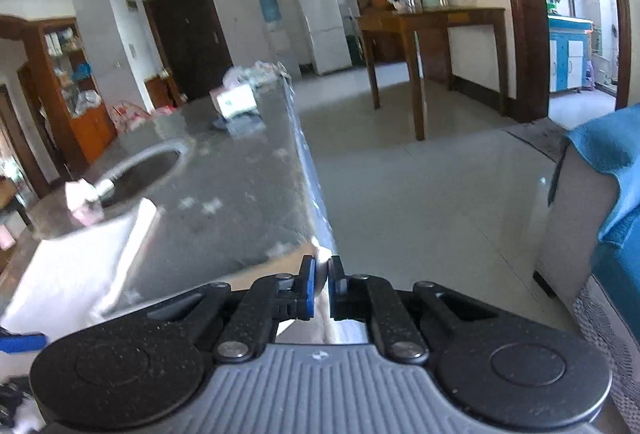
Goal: Fold clothes
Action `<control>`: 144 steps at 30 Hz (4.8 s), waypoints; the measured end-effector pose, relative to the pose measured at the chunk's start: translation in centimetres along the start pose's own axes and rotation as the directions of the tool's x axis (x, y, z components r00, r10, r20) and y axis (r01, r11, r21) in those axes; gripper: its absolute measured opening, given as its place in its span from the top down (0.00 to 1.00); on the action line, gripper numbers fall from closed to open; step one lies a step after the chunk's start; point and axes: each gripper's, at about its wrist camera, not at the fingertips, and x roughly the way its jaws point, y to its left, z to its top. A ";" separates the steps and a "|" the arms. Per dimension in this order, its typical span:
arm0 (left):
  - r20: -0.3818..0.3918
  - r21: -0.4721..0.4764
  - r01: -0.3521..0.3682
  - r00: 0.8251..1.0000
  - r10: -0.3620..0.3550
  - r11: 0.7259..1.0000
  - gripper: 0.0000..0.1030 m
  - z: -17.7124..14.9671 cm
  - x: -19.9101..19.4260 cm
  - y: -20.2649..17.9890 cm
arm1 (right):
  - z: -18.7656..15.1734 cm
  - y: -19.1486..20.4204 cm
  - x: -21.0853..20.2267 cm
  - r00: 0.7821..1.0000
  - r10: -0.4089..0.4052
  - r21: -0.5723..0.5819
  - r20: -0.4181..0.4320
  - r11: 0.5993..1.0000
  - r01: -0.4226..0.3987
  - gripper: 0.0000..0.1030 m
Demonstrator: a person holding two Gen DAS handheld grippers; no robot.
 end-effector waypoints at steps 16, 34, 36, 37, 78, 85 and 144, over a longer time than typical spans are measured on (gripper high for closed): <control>-0.020 -0.097 0.115 0.993 -0.117 0.989 0.33 1.9 5.7 -0.2 | 2.3 1.1 -1.9 0.997 0.037 -0.032 0.062 0.999 -0.035 0.95; 0.067 -0.208 -0.016 0.997 0.031 0.978 0.23 -3.8 -6.3 6.5 | 7.3 15.9 -6.2 0.930 0.354 -0.328 0.097 0.894 -0.305 0.95; 0.070 -0.227 -0.043 0.996 0.060 0.973 0.22 -4.9 -7.7 7.4 | 6.9 19.1 -5.9 0.917 0.394 -0.386 0.063 0.857 -0.342 0.95; 0.071 -0.237 -0.056 0.995 0.075 0.970 0.22 -5.5 -8.4 7.9 | 6.7 20.6 -5.7 0.909 0.415 -0.408 0.044 0.838 -0.363 0.95; -0.021 -0.399 -0.208 0.976 0.218 0.893 0.77 -10.4 -10.1 12.7 | -6.6 20.7 -2.1 0.899 0.223 -0.531 -0.378 0.743 -0.407 0.64; 0.011 -0.393 -0.209 0.973 0.232 0.896 0.93 -9.2 -10.8 12.7 | -7.1 20.1 -1.9 0.904 0.245 -0.497 -0.351 0.770 -0.402 0.96; -0.263 -0.645 -0.628 0.717 0.646 0.435 0.46 -18.1 -18.6 23.5 | -8.4 34.3 3.4 0.794 0.398 -0.584 -0.460 0.538 -0.608 0.69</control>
